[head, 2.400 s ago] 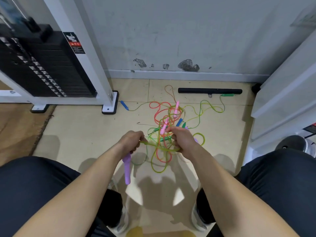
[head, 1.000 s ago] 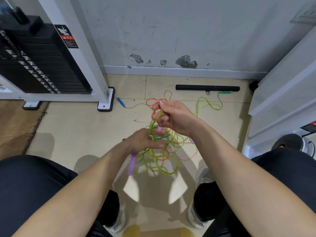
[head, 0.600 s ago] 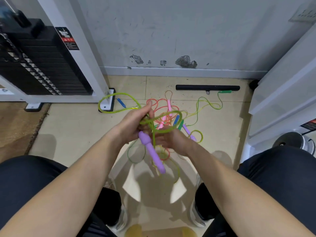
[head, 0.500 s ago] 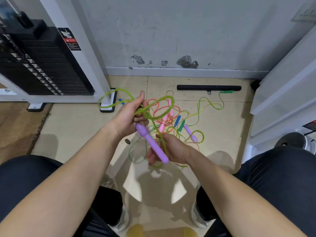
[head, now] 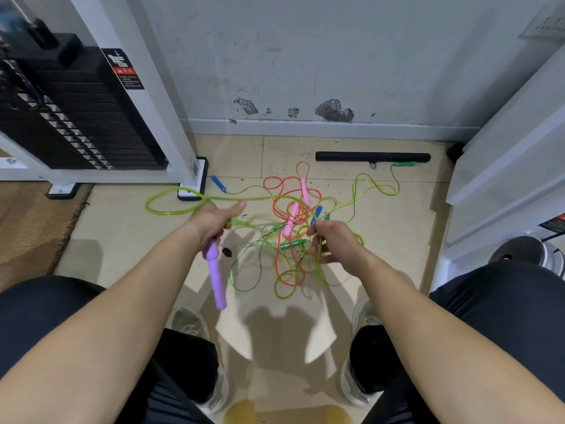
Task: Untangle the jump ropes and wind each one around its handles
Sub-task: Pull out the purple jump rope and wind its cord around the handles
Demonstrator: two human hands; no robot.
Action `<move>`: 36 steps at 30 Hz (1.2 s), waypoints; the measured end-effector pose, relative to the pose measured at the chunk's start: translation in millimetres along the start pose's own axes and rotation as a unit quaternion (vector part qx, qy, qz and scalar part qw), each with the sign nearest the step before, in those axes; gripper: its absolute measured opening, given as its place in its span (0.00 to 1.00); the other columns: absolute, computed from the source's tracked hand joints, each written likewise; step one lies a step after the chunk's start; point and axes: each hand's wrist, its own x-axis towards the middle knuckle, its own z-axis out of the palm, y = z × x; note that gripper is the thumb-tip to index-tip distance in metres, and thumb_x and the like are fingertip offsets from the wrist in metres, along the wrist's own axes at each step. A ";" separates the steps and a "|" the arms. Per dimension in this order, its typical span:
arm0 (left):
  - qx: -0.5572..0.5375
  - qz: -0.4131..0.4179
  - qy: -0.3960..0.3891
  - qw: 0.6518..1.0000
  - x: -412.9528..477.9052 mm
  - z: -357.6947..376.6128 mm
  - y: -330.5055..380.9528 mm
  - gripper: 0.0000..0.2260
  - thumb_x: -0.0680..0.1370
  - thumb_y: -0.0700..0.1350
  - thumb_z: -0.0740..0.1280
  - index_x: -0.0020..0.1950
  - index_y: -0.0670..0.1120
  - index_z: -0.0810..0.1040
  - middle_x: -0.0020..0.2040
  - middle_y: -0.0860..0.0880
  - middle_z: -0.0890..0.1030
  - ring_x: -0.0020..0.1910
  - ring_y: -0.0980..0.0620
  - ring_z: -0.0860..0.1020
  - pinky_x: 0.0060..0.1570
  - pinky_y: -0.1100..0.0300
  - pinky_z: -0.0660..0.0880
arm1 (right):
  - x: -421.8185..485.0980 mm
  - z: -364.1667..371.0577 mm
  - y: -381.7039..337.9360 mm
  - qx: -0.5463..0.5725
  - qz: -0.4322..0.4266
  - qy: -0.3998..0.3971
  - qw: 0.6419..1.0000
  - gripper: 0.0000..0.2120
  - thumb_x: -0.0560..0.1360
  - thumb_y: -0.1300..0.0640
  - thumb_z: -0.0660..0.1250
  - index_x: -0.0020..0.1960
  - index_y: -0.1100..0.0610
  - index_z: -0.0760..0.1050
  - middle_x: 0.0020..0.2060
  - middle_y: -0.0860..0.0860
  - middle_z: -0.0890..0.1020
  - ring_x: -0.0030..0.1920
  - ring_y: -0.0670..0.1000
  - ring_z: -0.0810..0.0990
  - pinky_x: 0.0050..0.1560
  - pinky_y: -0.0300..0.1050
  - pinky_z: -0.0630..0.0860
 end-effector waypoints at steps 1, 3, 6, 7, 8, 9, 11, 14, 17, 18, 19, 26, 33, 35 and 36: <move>0.069 -0.003 -0.027 0.997 -0.3 7.2 -6.0 0.28 0.73 0.64 0.71 0.42 0.37 0.77 0.29 0.44 0.70 0.20 0.50 0.66 0.27 0.62 0.64 | -1.8 1.1 -11.7 0.043 -0.010 0.004 0.999 0.12 0.82 0.55 0.58 0.46 0.56 0.77 0.34 0.51 0.77 0.33 0.52 0.79 0.37 0.46 0.76; 0.148 0.028 -0.086 0.985 -7.4 23.2 -10.4 0.24 0.74 0.60 0.73 0.51 0.37 0.82 0.29 0.46 0.71 0.21 0.51 0.66 0.25 0.63 0.64 | -4.8 3.5 -33.4 0.117 -0.029 -0.012 0.993 0.12 0.84 0.54 0.57 0.50 0.57 0.76 0.36 0.51 0.76 0.35 0.52 0.81 0.35 0.45 0.79; 0.124 0.127 -0.175 0.968 -27.4 46.5 -3.1 0.19 0.75 0.52 0.74 0.65 0.52 0.80 0.27 0.53 0.70 0.24 0.57 0.67 0.26 0.63 0.65 | -9.1 10.2 -63.1 0.180 -0.035 -0.032 0.983 0.13 0.86 0.54 0.55 0.52 0.59 0.75 0.38 0.54 0.76 0.35 0.51 0.83 0.37 0.48 0.82; 0.090 0.145 -0.211 0.962 -34.1 52.5 1.3 0.21 0.75 0.50 0.75 0.67 0.53 0.78 0.26 0.55 0.69 0.24 0.57 0.66 0.27 0.63 0.65 | -10.5 13.1 -71.8 0.199 -0.036 -0.032 0.979 0.13 0.86 0.54 0.55 0.52 0.59 0.75 0.38 0.53 0.76 0.35 0.51 0.83 0.35 0.46 0.82; 0.066 0.158 -0.240 0.956 -39.0 59.2 5.4 0.20 0.76 0.49 0.74 0.68 0.54 0.77 0.24 0.56 0.68 0.24 0.57 0.65 0.27 0.63 0.64 | -11.7 15.4 -80.1 0.218 -0.039 -0.030 0.975 0.13 0.86 0.55 0.54 0.52 0.60 0.74 0.37 0.53 0.75 0.35 0.51 0.84 0.31 0.44 0.80; 0.057 0.170 -0.258 0.950 -43.8 64.4 9.6 0.18 0.77 0.47 0.73 0.66 0.52 0.79 0.23 0.56 0.69 0.24 0.58 0.66 0.27 0.65 0.64 | -13.0 16.9 -87.6 0.242 -0.042 -0.027 0.969 0.13 0.86 0.55 0.54 0.52 0.60 0.74 0.37 0.53 0.75 0.35 0.50 0.84 0.29 0.42 0.79; 0.083 0.192 -0.263 0.942 -53.3 72.1 17.5 0.12 0.80 0.44 0.70 0.62 0.44 0.82 0.21 0.58 0.74 0.22 0.61 0.70 0.26 0.72 0.63 | -13.7 17.3 -99.8 0.294 -0.047 -0.024 0.954 0.13 0.86 0.55 0.53 0.52 0.60 0.73 0.36 0.53 0.75 0.35 0.49 0.84 0.28 0.40 0.78; 0.071 0.205 -0.264 0.940 -59.8 76.9 21.1 0.10 0.81 0.41 0.68 0.58 0.38 0.81 0.22 0.57 0.77 0.21 0.65 0.70 0.27 0.73 0.63 | -11.7 14.2 -111.1 0.342 -0.048 -0.014 0.939 0.12 0.86 0.55 0.55 0.50 0.60 0.73 0.33 0.53 0.77 0.33 0.49 0.84 0.33 0.43 0.82; 0.003 0.186 -0.242 0.952 -56.1 80.4 18.4 0.11 0.78 0.44 0.72 0.55 0.40 0.78 0.23 0.58 0.71 0.21 0.62 0.67 0.26 0.71 0.62 | -12.2 12.6 -114.5 0.357 -0.039 -0.005 0.933 0.12 0.86 0.56 0.56 0.49 0.59 0.74 0.30 0.52 0.79 0.32 0.49 0.85 0.32 0.43 0.82; 0.002 0.190 -0.205 0.960 -55.4 81.8 18.5 0.11 0.77 0.46 0.73 0.53 0.42 0.77 0.23 0.59 0.71 0.22 0.63 0.68 0.26 0.72 0.62 | -11.8 12.6 -114.5 0.365 -0.041 -0.006 0.930 0.12 0.86 0.56 0.56 0.49 0.59 0.73 0.30 0.52 0.79 0.32 0.49 0.85 0.32 0.43 0.82; 0.004 0.199 -0.164 0.966 -55.7 82.5 18.8 0.10 0.77 0.49 0.74 0.50 0.45 0.76 0.22 0.60 0.72 0.22 0.63 0.69 0.26 0.72 0.63 | -11.7 13.0 -114.5 0.376 -0.041 -0.006 0.926 0.11 0.86 0.56 0.56 0.50 0.60 0.73 0.32 0.53 0.77 0.32 0.49 0.85 0.32 0.44 0.82; 0.004 0.211 -0.121 0.970 -51.5 75.2 21.0 0.20 0.83 0.56 0.62 0.42 0.47 0.85 0.25 0.55 0.69 0.23 0.57 0.65 0.31 0.59 0.64 | -11.7 13.3 -115.9 0.337 -0.046 0.020 0.940 0.13 0.85 0.50 0.58 0.60 0.59 0.72 0.40 0.55 0.79 0.36 0.52 0.84 0.33 0.46 0.83; -0.317 0.116 -0.212 0.917 -57.3 48.7 51.8 0.20 0.85 0.53 0.57 0.41 0.42 0.77 0.26 0.53 0.62 0.21 0.57 0.58 0.22 0.65 0.59 | 4.7 9.5 -45.6 0.136 0.017 0.099 0.986 0.12 0.79 0.60 0.58 0.42 0.59 0.78 0.32 0.50 0.81 0.34 0.52 0.78 0.40 0.46 0.74; -0.368 0.096 -0.242 0.892 -58.4 43.6 59.9 0.19 0.85 0.54 0.57 0.42 0.44 0.75 0.25 0.54 0.61 0.21 0.57 0.57 0.24 0.64 0.54 | -0.4 21.6 -23.7 0.088 -0.002 0.032 0.996 0.15 0.80 0.58 0.59 0.41 0.56 0.83 0.36 0.46 0.85 0.43 0.50 0.81 0.47 0.43 0.74; -0.392 0.093 -0.255 0.879 -58.6 41.3 63.1 0.18 0.85 0.54 0.57 0.42 0.45 0.74 0.24 0.54 0.60 0.21 0.58 0.57 0.27 0.62 0.51 | -4.9 28.7 -15.8 0.073 0.005 0.001 0.997 0.17 0.81 0.58 0.57 0.43 0.55 0.83 0.38 0.46 0.86 0.44 0.46 0.82 0.48 0.38 0.74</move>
